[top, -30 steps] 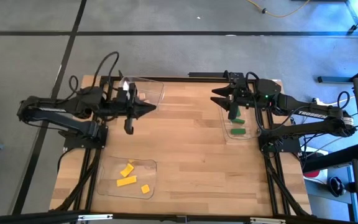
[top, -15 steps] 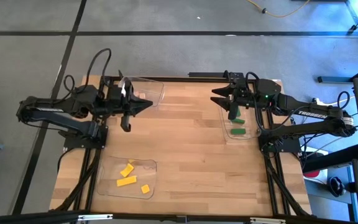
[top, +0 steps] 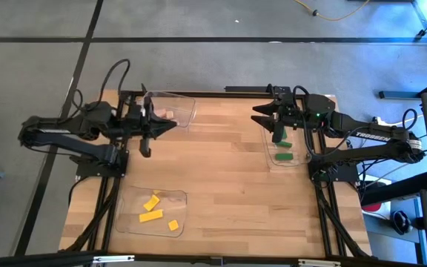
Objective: Sort & place blocks by color
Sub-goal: Return to Home Position
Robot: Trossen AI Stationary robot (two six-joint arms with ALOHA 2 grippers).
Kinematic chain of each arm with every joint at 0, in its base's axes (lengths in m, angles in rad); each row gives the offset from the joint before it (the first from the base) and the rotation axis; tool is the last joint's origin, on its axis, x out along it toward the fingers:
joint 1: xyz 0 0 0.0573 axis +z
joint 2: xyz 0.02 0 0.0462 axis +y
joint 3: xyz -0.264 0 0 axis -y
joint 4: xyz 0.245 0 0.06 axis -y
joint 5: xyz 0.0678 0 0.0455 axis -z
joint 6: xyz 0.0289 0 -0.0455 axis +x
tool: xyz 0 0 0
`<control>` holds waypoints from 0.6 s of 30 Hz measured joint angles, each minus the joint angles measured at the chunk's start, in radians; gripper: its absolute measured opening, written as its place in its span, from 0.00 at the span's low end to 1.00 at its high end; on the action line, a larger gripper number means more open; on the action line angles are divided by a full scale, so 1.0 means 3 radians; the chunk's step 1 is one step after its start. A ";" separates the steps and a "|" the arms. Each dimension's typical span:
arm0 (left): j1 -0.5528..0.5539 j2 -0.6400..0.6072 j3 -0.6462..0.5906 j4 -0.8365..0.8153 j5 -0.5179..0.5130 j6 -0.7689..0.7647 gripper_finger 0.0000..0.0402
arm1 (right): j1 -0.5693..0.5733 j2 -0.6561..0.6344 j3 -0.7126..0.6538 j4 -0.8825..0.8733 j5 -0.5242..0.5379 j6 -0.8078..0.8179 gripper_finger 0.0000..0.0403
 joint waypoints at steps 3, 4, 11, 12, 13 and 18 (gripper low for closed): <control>0.0000 -0.0227 -0.0170 -0.0021 -0.0009 -0.0020 0.00 | 0.0000 0.0000 0.0000 0.0000 0.0000 0.0000 0.53; 0.0000 -0.0319 -0.0262 0.0014 -0.0029 -0.0029 0.00 | 0.0000 0.0000 0.0000 0.0000 0.0000 0.0000 0.53; 0.0000 -0.0950 -0.1097 0.0699 -0.0179 -0.0119 0.00 | 0.0000 0.0000 0.0000 0.0000 0.0000 0.0010 0.53; 0.0000 -0.1023 -0.1227 0.0801 -0.0178 -0.0144 0.00 | 0.0000 0.0000 0.0000 0.0000 0.0000 0.0010 0.53; 0.0000 -0.1089 -0.1349 0.0900 -0.0179 -0.0190 0.00 | 0.0000 0.0000 0.0000 0.0000 0.0000 0.0010 0.53; 0.0000 -0.1358 -0.1945 0.1325 -0.0181 -0.0380 0.00 | 0.0000 0.0000 0.0000 0.0000 0.0000 0.0010 0.53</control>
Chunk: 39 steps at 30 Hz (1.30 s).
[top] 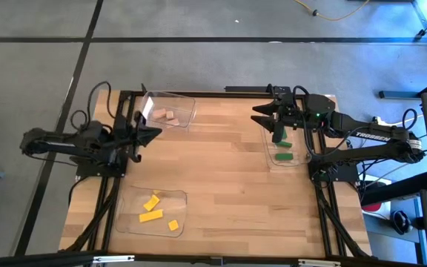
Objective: Sort & place blocks by color
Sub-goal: Return to Home Position
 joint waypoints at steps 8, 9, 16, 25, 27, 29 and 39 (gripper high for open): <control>0.0000 -0.0562 -0.0674 0.0229 -0.0087 -0.0287 0.00 | 0.0000 0.0000 0.0000 0.0000 0.0004 0.0001 0.53; 0.0000 -0.0643 -0.0745 0.0244 -0.0088 -0.0317 0.00 | 0.0000 0.0000 0.0000 0.0000 0.0004 0.0001 0.53; 0.0000 -0.1243 -0.1088 0.0105 -0.0224 -0.0434 0.00 | 0.0000 -0.0001 0.0000 0.0000 0.0004 0.0003 0.53; -0.0001 -0.1289 -0.1090 -0.0696 0.0180 -0.0560 0.00 | 0.0000 -0.0001 0.0000 -0.0006 -0.0009 0.0004 0.53; -0.0001 -0.1291 -0.1090 -0.0965 0.0227 -0.0636 0.00 | 0.0000 -0.0001 0.0000 -0.0006 -0.0069 0.0004 0.53; 0.0000 -0.1286 -0.1088 -0.1206 0.0200 -0.0659 0.00 | 0.0000 -0.0001 0.0000 -0.0006 -0.0107 0.0004 0.53; 0.0031 -0.1268 -0.1087 -0.1207 0.0142 -0.0384 0.00 | 0.0000 0.0000 0.0001 -0.0017 -0.0237 0.0432 0.53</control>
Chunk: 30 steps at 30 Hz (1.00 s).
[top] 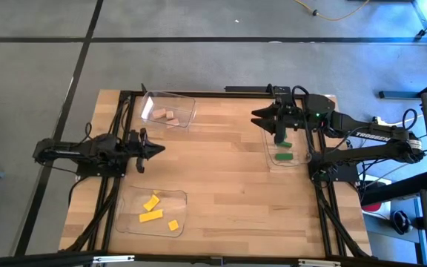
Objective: Sort & place blocks by color
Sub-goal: Return to Home Position
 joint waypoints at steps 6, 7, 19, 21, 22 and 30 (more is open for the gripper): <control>0.0000 -0.0002 0.0000 0.0001 -0.0014 0.0002 0.00 | 0.0000 -0.0048 0.0000 -0.0278 -0.0024 0.0009 0.51; 0.0000 -0.0002 0.0000 0.0001 -0.0014 0.0003 0.00 | 0.0000 -0.0068 0.0000 -0.0348 -0.0024 -0.0020 0.49; 0.0000 -0.0001 0.0000 0.0001 -0.0016 0.0003 0.00 | 0.0027 -0.0842 -0.0444 -0.0366 -0.0225 -0.0254 0.02; 0.0000 -0.0001 0.0000 0.0000 -0.0016 0.0003 0.00 | 0.0099 -0.1007 -0.0722 -0.0029 -0.0220 -0.0160 0.01; 0.0000 -0.0001 0.0000 0.0000 -0.0018 0.0003 0.00 | 0.0147 -0.1076 -0.0872 0.0188 -0.0216 -0.0083 0.01; 0.0000 -0.0001 0.0000 0.0000 -0.0019 0.0003 0.00 | 0.0715 -0.1352 -0.1718 0.0958 0.0214 0.0176 0.00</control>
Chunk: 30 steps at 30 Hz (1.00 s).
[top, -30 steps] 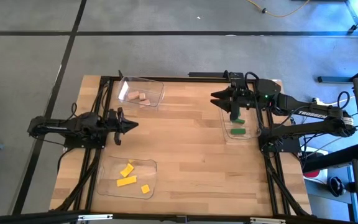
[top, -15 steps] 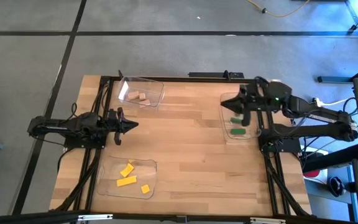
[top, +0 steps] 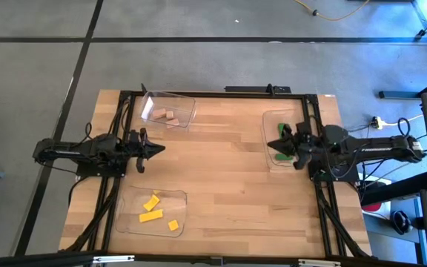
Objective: Sort & place blocks by color
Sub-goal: Return to Home Position
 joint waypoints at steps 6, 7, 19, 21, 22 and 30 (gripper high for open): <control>0.0000 0.0000 0.0000 -0.0001 -0.0001 0.0000 0.00 | 0.0221 -0.0443 -0.0329 0.0012 0.0057 -0.0001 0.00; 0.0000 0.0000 0.0000 0.0000 0.0000 0.0000 0.00 | 0.0223 -0.0559 -0.0384 0.0013 0.0059 -0.0001 0.00; -0.0001 0.0000 0.0000 0.0002 -0.0002 0.0000 0.00 | 0.0222 -0.1712 -0.0787 -0.0390 -0.0012 -0.0049 0.00; -0.0001 0.0001 0.0000 -0.0001 -0.0003 0.0001 0.00 | 0.0222 -0.1696 -0.0782 -0.0440 -0.0066 -0.0149 0.00; -0.0001 0.0000 0.0000 0.0002 -0.0004 0.0001 0.00 | 0.0223 -0.1726 -0.0782 -0.0519 -0.0082 -0.0180 0.00; -0.0001 -0.0001 0.0000 0.0007 -0.0011 0.0001 0.00 | 0.0222 -0.1720 -0.0781 -0.0670 -0.0318 -0.0518 0.00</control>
